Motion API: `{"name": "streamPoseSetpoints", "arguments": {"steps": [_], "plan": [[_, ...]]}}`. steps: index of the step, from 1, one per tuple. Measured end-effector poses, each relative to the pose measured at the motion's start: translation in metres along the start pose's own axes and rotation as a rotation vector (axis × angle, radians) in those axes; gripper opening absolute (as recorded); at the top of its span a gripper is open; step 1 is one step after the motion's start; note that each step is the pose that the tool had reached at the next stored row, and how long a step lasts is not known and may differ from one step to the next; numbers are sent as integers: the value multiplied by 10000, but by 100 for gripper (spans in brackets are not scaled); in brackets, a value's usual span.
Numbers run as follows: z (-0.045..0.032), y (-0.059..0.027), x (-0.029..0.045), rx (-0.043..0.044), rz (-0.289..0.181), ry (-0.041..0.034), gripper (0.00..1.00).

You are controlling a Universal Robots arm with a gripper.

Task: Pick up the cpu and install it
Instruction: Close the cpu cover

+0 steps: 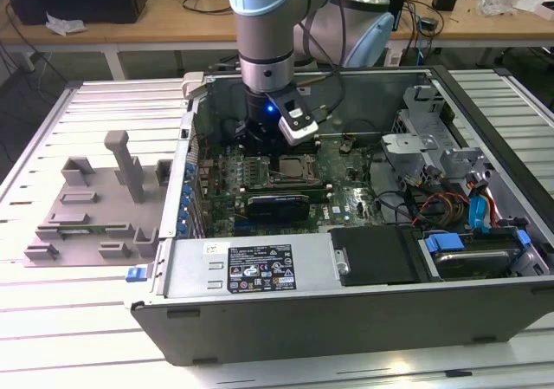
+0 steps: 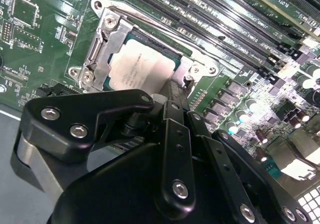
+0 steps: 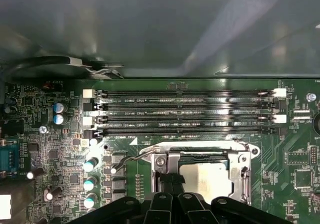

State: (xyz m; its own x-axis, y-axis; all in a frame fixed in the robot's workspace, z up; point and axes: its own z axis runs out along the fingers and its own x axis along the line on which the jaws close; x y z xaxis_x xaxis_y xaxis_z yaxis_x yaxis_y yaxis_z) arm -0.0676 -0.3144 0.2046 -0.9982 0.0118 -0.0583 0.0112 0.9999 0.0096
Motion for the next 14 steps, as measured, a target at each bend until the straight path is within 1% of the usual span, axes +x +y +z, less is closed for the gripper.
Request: {"name": "streamPoseSetpoints", "arguments": {"steps": [4, 9, 14], "plan": [[1, 9, -19, -15, -121, 1, 11], [-7, 14, -23, -20, -190, 2, 11], [-107, 14, -28, -21, -197, 2, 11]]}}
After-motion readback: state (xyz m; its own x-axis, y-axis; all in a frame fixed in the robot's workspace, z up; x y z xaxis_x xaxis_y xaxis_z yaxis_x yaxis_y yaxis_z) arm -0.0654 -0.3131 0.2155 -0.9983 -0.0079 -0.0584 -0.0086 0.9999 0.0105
